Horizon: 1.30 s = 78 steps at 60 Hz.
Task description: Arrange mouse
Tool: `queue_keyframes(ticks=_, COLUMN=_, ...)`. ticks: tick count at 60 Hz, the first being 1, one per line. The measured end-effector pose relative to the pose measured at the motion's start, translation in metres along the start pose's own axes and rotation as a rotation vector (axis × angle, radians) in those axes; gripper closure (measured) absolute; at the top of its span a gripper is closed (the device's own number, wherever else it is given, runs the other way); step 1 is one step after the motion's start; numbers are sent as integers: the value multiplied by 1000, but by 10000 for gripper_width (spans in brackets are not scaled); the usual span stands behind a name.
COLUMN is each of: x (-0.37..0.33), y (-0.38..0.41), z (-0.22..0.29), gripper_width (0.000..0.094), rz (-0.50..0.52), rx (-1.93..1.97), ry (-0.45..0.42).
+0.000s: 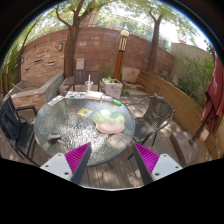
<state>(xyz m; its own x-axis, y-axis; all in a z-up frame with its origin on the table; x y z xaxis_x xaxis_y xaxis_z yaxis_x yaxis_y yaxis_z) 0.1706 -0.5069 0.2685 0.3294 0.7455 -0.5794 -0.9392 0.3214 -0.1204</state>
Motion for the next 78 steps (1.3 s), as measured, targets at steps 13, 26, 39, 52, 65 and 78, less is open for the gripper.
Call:
queue_keyframes(ticks=13, x=1, y=6, z=-36, gripper_width=83, rz=14, rx=-8, ry=55)
queue_keyframes(ticks=26, x=5, y=67, z=-105, gripper_width=87, rz=162, rx=-54, ry=147)
queue_keyframes(ticks=39, x=50, y=173, z=-122, gripper_width=75, rz=339, rx=-67, ry=149)
queue_keyframes(ticks=52, x=127, y=263, z=-101, gripper_width=72, rz=380, rx=-54, ry=126)
queue_keyframes(ticks=65, x=189, y=319, z=-77, gripper_width=80, rz=336, rx=9, ry=164)
queue_keyframes(ticks=78, x=229, y=350, z=-51, gripper_width=156, rz=296, rx=6, ry=164)
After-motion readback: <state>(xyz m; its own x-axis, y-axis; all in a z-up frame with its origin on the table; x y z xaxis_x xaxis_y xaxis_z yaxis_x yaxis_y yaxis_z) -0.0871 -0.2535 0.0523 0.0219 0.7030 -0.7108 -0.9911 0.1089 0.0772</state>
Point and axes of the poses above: the point between the fingertips, and its own axes, seen from behind it with the camera up: y to the left, z up, x forward, the way the camera looks, the point moved 10 cm from there along -x, backward, against the way the camera looks, and after that the axes turned 3 degrees about x, right-handed, at the moved point
